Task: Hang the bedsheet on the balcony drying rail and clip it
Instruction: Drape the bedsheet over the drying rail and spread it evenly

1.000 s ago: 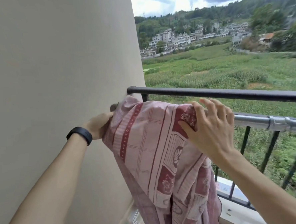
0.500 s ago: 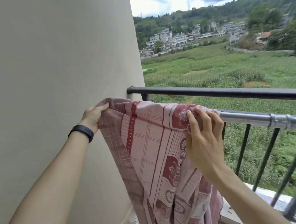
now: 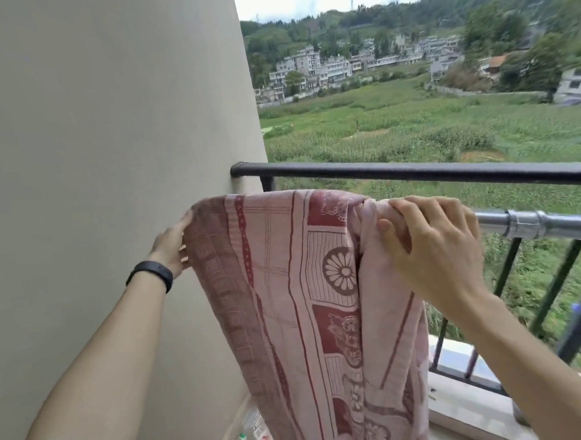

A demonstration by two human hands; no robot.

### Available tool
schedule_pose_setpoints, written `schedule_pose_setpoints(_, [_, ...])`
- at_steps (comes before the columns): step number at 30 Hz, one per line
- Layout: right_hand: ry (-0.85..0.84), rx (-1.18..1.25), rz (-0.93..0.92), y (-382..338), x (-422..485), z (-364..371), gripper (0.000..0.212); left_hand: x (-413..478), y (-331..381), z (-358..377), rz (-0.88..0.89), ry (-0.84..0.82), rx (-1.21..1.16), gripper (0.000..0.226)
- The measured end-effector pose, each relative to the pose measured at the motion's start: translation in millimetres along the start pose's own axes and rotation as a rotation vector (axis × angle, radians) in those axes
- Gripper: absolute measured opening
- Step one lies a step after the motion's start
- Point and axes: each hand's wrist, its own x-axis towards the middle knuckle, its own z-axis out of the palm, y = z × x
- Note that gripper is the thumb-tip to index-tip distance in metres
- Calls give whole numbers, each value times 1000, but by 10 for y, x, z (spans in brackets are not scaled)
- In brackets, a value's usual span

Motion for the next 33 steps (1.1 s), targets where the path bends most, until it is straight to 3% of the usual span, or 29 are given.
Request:
schedule_pose_setpoints(3, [133,42,-23,-11,4,82,31,103,129,-7,62,107,-114,22])
schedule_pose_setpoints(7, [259,115,-57,-12,-88,198,19,148,230,41,198,361,247,43])
schedule_pose_setpoints(10, [348,138,-82,56,-110,292,16,-101,248,294,314,460,426,54])
schedule_pose_setpoints(12, [368,199,-122,95,-125,330,20,-396,223,605,569,455,552,52])
schedule_pose_setpoints(15, [356,270,-176,139,-192,305,25,-984,57,1138,985,315,680,52])
schedule_pose_setpoints(19, [262,294,-227,237,-222,181,34,-1759,-448,1735,1209,196,632,49])
schedule_pose_setpoints(21, [236,299,-242,308,-180,113,30,-2003,-679,1990,1278,197,730,52])
schedule_pose_setpoints(23, [276,368,-289,395,-176,66,22,-2092,-799,2224,1258,246,843,57])
schedule_pose_setpoints(27, [229,526,-326,718,-433,73,14,-2120,-703,2491,983,361,1120,70])
schedule_pose_setpoints(30, [-75,677,-35,1053,-433,160,18,-2133,-612,2533,967,404,1169,42])
schedule_pose_setpoints(31, [-200,716,84,1123,-336,180,26,-2143,-565,2527,975,404,1154,31])
schedule_pose_setpoints(33, [-436,785,149,1182,-103,197,51,-2212,-479,2511,926,387,1125,19])
